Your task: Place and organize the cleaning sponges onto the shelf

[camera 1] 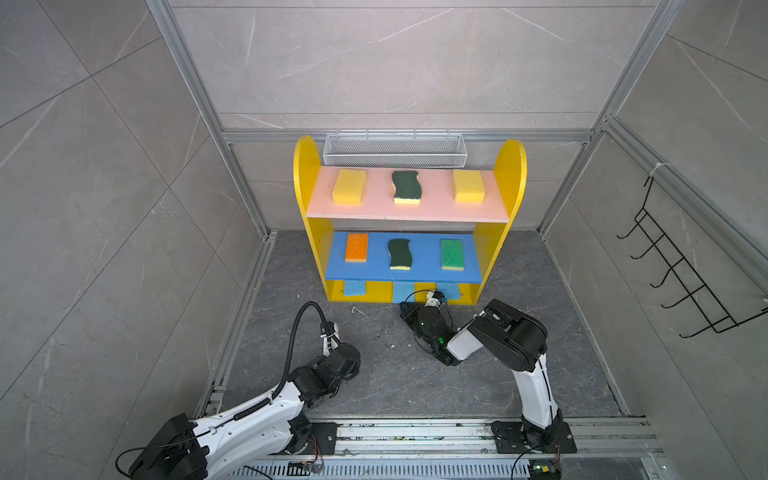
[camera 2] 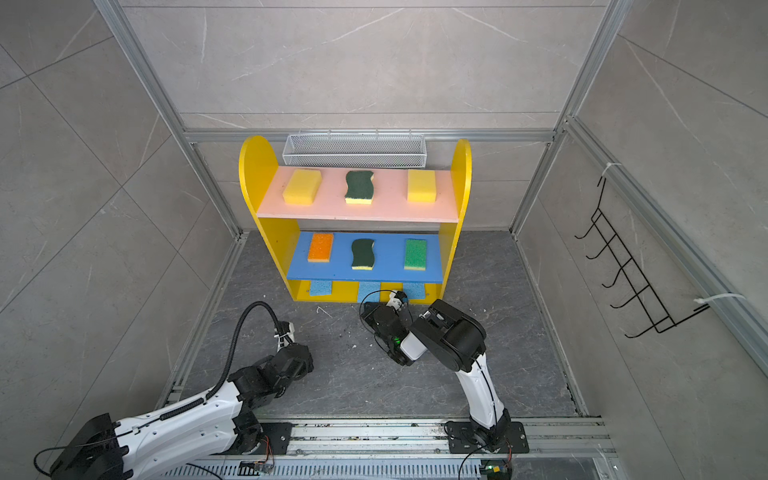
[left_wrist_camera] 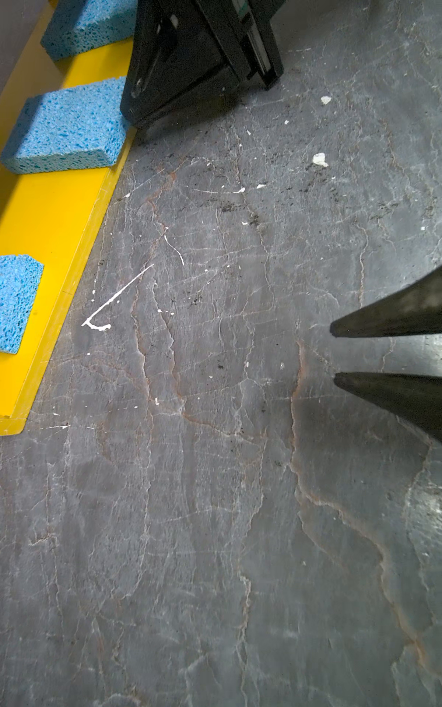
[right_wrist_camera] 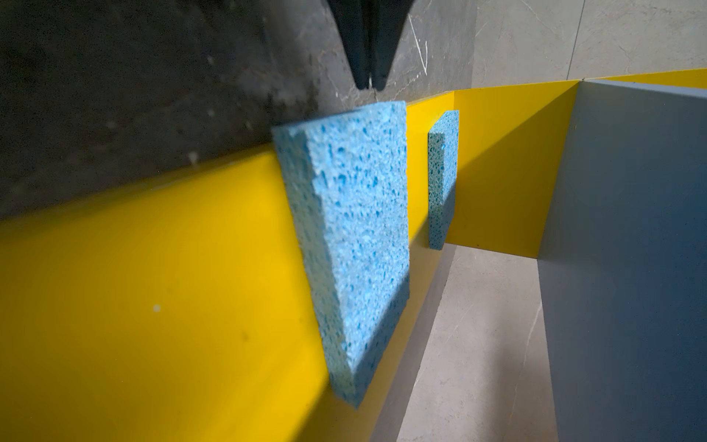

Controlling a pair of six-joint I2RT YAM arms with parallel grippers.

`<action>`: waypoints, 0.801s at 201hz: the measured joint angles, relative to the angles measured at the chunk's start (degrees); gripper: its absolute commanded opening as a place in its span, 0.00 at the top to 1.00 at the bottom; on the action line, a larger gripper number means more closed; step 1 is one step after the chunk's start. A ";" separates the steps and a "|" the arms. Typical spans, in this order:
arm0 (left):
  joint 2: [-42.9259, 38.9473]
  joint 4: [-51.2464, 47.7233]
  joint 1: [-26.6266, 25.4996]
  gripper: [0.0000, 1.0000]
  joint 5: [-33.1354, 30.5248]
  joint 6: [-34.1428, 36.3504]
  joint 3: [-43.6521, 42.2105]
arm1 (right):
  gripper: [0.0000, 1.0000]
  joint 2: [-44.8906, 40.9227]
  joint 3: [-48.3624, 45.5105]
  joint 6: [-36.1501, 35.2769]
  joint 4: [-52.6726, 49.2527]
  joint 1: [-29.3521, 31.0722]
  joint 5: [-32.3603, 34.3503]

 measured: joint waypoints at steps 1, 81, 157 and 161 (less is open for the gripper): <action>0.04 0.04 0.00 0.78 0.02 0.02 0.00 | 0.99 0.00 0.00 0.00 0.00 0.00 0.00; 2.80 1.22 0.00 0.78 0.24 0.02 0.74 | 0.99 0.35 1.09 -0.17 -0.81 -0.28 0.00; 3.19 1.70 0.00 0.78 0.24 -0.02 0.74 | 0.99 0.87 1.99 -0.22 -0.96 -1.75 -0.02; 3.30 1.75 0.00 0.78 0.24 -0.02 0.74 | 0.99 0.92 2.03 -0.20 -0.94 -1.84 -0.04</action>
